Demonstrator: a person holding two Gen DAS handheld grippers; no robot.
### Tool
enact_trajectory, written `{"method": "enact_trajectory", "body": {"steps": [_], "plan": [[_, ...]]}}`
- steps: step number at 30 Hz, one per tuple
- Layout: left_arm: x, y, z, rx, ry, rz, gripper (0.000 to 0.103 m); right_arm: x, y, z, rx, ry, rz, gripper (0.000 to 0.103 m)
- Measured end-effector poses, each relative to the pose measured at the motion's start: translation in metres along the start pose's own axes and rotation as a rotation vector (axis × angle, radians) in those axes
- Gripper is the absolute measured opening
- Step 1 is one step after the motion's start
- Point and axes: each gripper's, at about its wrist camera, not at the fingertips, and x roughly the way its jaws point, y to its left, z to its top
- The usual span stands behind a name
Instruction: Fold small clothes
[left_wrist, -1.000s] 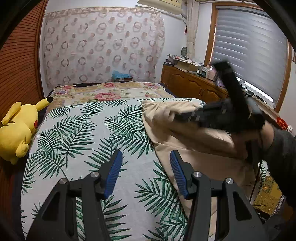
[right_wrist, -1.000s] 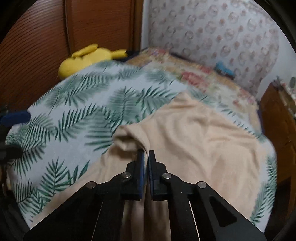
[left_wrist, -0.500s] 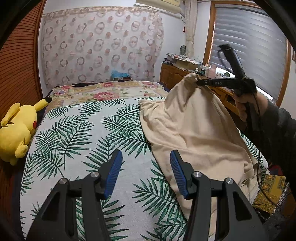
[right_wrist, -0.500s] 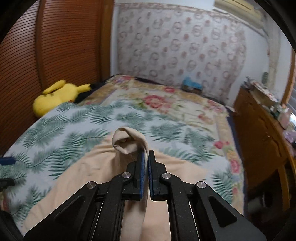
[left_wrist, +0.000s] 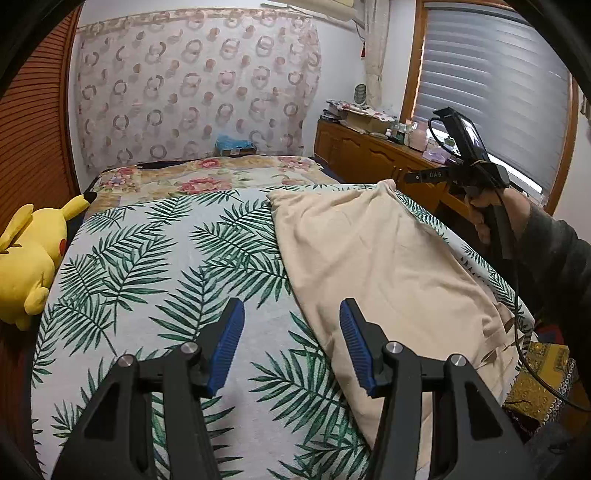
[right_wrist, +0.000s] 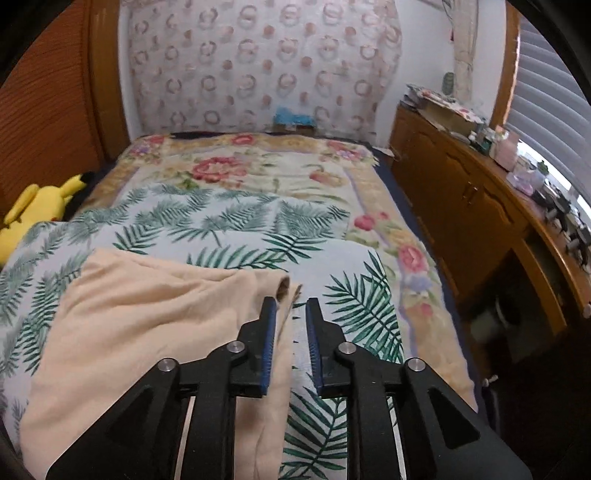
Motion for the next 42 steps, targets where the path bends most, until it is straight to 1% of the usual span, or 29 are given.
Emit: {"method": "enact_trajectory", "body": {"steps": [1, 3, 9, 12, 16, 17, 19, 20, 21, 22, 23, 24, 25, 26, 28, 30, 31, 32, 33, 35, 37, 39, 42], "plan": [[0.001, -0.001, 0.000, 0.003, 0.003, -0.002, 0.053, -0.001, 0.000, -0.001, 0.000, -0.001, 0.010, 0.026], [0.002, -0.003, -0.001, 0.008, 0.006, -0.003, 0.053, -0.001, 0.001, -0.003, 0.006, 0.007, 0.048, 0.046], [0.006, -0.007, -0.002, 0.016, 0.022, -0.007, 0.053, 0.017, 0.013, -0.004, -0.019, 0.046, 0.094, 0.047], [0.008, -0.009, -0.005, 0.022, 0.031, -0.010, 0.053, 0.028, 0.014, 0.001, 0.004, 0.049, 0.114, 0.047], [0.011, -0.012, -0.008, 0.029, 0.045, -0.014, 0.053, 0.050, 0.014, 0.006, 0.025, 0.079, 0.100, 0.047], [0.012, -0.013, -0.009, 0.032, 0.049, -0.016, 0.053, 0.057, 0.013, 0.005, 0.030, 0.098, 0.101, 0.047], [0.013, -0.014, -0.011, 0.034, 0.054, -0.019, 0.053, 0.061, 0.011, 0.004, 0.042, 0.110, 0.131, 0.036], [0.014, -0.015, -0.011, 0.034, 0.056, -0.021, 0.053, 0.060, 0.010, 0.003, 0.043, 0.106, 0.155, 0.018], [0.015, -0.015, -0.012, 0.034, 0.058, -0.023, 0.053, 0.056, 0.011, 0.002, 0.034, 0.088, 0.175, 0.007], [0.015, -0.016, -0.012, 0.033, 0.061, -0.023, 0.053, 0.053, 0.011, 0.001, 0.023, 0.074, 0.181, 0.005], [0.016, -0.016, -0.013, 0.034, 0.062, -0.025, 0.053, 0.046, 0.011, 0.001, 0.010, 0.041, 0.165, 0.002], [0.017, -0.017, -0.012, 0.035, 0.063, -0.026, 0.053, 0.039, 0.008, 0.001, 0.015, 0.010, 0.101, 0.001], [0.018, -0.017, -0.012, 0.035, 0.065, -0.027, 0.053, 0.037, 0.004, 0.003, 0.037, -0.001, 0.054, 0.001], [0.018, -0.018, -0.013, 0.037, 0.067, -0.029, 0.053, 0.033, -0.003, 0.004, 0.080, -0.002, 0.035, 0.001], [0.017, -0.018, -0.013, 0.041, 0.067, -0.033, 0.053, 0.032, -0.008, 0.005, 0.086, 0.014, 0.030, 0.001], [0.016, -0.019, -0.013, 0.041, 0.068, -0.031, 0.053, 0.022, -0.005, 0.003, 0.055, 0.000, 0.018, 0.001], [0.015, -0.019, -0.014, 0.043, 0.070, -0.032, 0.053, 0.018, -0.003, 0.002, 0.046, 0.000, 0.016, 0.002], [0.014, -0.020, -0.015, 0.045, 0.071, -0.035, 0.053, 0.012, -0.001, 0.000, 0.035, 0.004, 0.014, 0.009], [0.014, -0.021, -0.015, 0.047, 0.071, -0.036, 0.053, 0.004, 0.001, -0.003, 0.024, 0.002, 0.017, 0.018], [0.011, -0.023, -0.017, 0.051, 0.072, -0.040, 0.053, -0.012, 0.005, -0.012, -0.003, -0.010, 0.046, 0.026], [0.010, -0.025, -0.019, 0.055, 0.075, -0.045, 0.053, -0.037, 0.013, -0.031, -0.044, -0.026, 0.079, 0.029], [0.009, -0.029, -0.021, 0.063, 0.078, -0.052, 0.053, -0.055, 0.020, -0.050, -0.070, -0.030, 0.097, 0.036], [0.006, -0.034, -0.023, 0.076, 0.081, -0.062, 0.053, -0.085, 0.032, -0.086, -0.108, -0.027, 0.121, 0.039]]}}
